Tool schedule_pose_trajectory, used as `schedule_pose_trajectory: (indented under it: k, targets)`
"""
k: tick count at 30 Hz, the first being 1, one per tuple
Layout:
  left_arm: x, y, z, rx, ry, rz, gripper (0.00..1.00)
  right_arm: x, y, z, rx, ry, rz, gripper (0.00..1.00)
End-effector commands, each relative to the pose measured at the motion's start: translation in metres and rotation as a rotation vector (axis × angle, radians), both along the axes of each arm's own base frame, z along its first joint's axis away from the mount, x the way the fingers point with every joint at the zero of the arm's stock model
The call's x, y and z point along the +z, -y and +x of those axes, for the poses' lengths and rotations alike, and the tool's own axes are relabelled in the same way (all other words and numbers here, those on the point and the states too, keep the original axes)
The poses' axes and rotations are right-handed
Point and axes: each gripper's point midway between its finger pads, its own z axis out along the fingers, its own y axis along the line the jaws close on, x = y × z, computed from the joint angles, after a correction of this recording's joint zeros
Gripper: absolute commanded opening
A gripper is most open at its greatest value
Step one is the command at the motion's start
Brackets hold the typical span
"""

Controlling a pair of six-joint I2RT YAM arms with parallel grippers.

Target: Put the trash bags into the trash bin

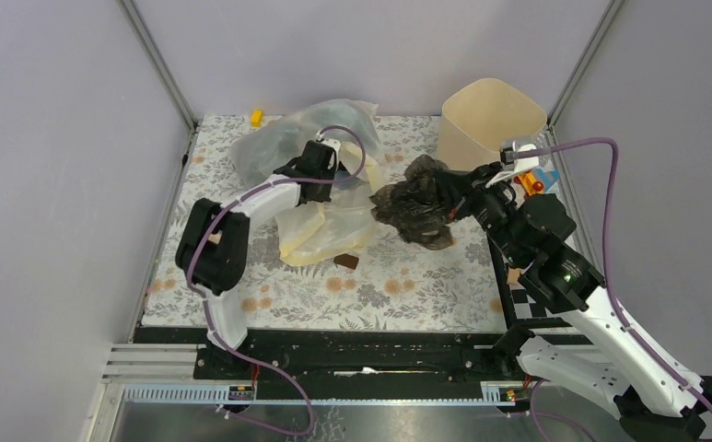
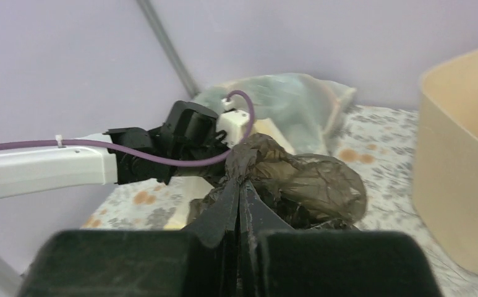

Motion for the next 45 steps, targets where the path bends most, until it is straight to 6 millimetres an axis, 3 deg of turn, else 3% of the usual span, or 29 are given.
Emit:
schedule_pose_trajectory:
  k: [1, 4, 8, 10, 12, 14, 18, 21, 25, 28, 30, 31, 32, 33, 35, 40, 45]
  targets:
    - [0.005, -0.002, 0.039, 0.107, -0.006, -0.152, 0.0, -0.022, 0.028, 0.015, -0.172, -0.041, -0.104, 0.0]
    - [-0.017, -0.04, 0.056, 0.249, -0.034, -0.168, 0.0, -0.027, 0.03, 0.018, -0.187, -0.047, -0.128, 0.0]
    - [-0.037, -0.12, 0.069, 0.474, -0.042, -0.174, 0.0, -0.04, 0.025, 0.026, -0.2, -0.071, -0.157, 0.0]
    - [-0.039, -0.157, 0.068, 0.588, -0.03, -0.183, 0.0, -0.045, 0.019, 0.03, -0.188, -0.081, -0.169, 0.0]
    - [-0.034, -0.177, 0.066, 0.653, -0.018, -0.237, 0.0, -0.05, 0.011, 0.034, -0.172, -0.09, -0.171, 0.0]
    - [-0.025, -0.176, 0.068, 0.639, -0.013, -0.295, 0.0, -0.055, 0.004, 0.038, -0.156, -0.102, -0.177, 0.0]
    - [0.012, -0.146, 0.07, 0.573, 0.027, -0.424, 0.02, -0.068, -0.015, 0.047, -0.111, -0.142, -0.194, 0.0]
    - [0.049, -0.124, 0.064, 0.526, 0.089, -0.472, 0.32, -0.079, -0.031, 0.052, -0.066, -0.179, -0.202, 0.0]
    - [0.095, -0.107, 0.042, 0.48, 0.176, -0.491, 0.52, -0.091, -0.048, 0.057, -0.029, -0.214, -0.189, 0.03]
    - [0.122, -0.107, 0.015, 0.485, 0.223, -0.467, 0.63, -0.099, -0.054, 0.064, -0.038, -0.251, -0.177, 0.2]
    - [0.149, -0.111, -0.01, 0.493, 0.283, -0.476, 0.73, -0.104, -0.058, 0.067, -0.038, -0.267, -0.18, 0.54]
    - [0.155, -0.11, -0.021, 0.495, 0.301, -0.492, 0.82, -0.106, -0.059, 0.068, -0.04, -0.274, -0.182, 0.74]
    - [0.164, -0.107, -0.033, 0.485, 0.319, -0.517, 0.96, -0.108, -0.058, 0.069, -0.048, -0.282, -0.185, 0.88]
    - [0.169, -0.103, -0.046, 0.463, 0.323, -0.53, 0.98, -0.11, -0.056, 0.071, -0.065, -0.289, -0.184, 0.93]
    - [0.18, -0.097, -0.069, 0.44, 0.341, -0.511, 0.99, -0.112, -0.044, 0.076, -0.149, -0.309, -0.165, 0.99]
    - [0.199, -0.073, -0.12, 0.328, 0.388, -0.549, 0.99, -0.118, -0.018, 0.081, -0.31, -0.359, -0.1, 1.0]
    - [0.188, -0.068, -0.145, 0.34, 0.358, -0.546, 0.99, -0.13, -0.009, 0.07, -0.314, -0.445, -0.074, 1.0]
